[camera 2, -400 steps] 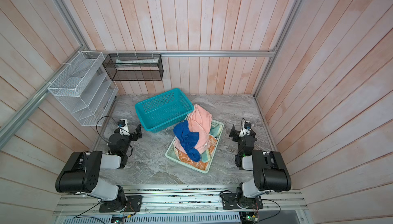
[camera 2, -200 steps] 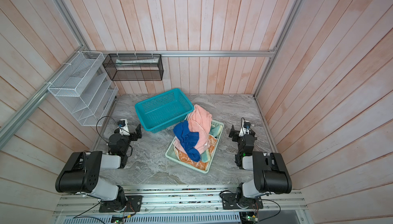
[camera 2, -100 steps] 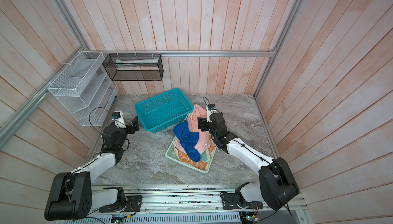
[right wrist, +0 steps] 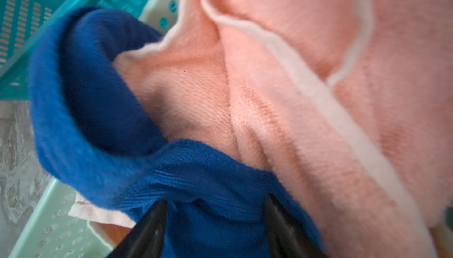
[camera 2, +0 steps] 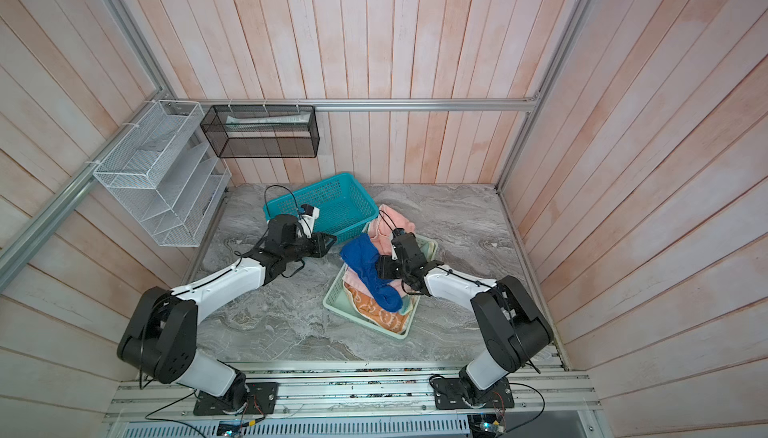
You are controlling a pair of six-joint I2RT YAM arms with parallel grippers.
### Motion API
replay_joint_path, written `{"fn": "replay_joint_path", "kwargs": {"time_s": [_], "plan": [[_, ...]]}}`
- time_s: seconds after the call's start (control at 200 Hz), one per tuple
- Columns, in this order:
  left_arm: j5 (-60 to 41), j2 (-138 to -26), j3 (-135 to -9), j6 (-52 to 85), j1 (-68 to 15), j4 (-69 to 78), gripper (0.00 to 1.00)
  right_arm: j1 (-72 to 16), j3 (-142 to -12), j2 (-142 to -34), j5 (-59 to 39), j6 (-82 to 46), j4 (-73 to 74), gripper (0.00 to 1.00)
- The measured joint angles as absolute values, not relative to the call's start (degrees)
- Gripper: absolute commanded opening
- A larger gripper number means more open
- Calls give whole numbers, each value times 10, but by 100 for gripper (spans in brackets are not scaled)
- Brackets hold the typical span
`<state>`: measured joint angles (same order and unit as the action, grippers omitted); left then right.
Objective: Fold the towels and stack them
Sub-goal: 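Grasp the blue towel in the green basket with the right gripper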
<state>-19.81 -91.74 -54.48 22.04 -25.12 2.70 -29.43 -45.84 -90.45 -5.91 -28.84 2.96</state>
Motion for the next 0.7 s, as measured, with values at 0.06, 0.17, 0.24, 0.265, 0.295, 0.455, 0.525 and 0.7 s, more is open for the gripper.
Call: {"fn": "replay_joint_path", "kwargs": {"time_s": [0.06,0.17,0.24,0.265,0.295,0.455,0.525,0.7], "plan": [[-209,-946,-556,230,-263,20,31,-260,-456,-907,-68,-284,28,63],[-212,-997,-587,245,-262,10,30,-201,-464,-917,-71,-264,26,63],[-211,-1020,-603,253,-251,7,29,-167,-486,-937,-71,-247,17,63],[-211,-1027,-608,256,-244,8,28,-156,-498,-946,-71,-239,11,63],[-211,-1033,-612,260,-236,9,28,-144,-512,-957,-69,-231,5,63],[-212,-1053,-634,273,-179,9,27,-91,-590,-1012,-50,-192,-27,63],[-212,-1063,-647,277,-156,10,27,-70,-630,-1037,-43,-177,-46,63],[-203,-1074,-661,282,-113,12,28,-38,-707,-1068,-28,-149,-93,69]]}}
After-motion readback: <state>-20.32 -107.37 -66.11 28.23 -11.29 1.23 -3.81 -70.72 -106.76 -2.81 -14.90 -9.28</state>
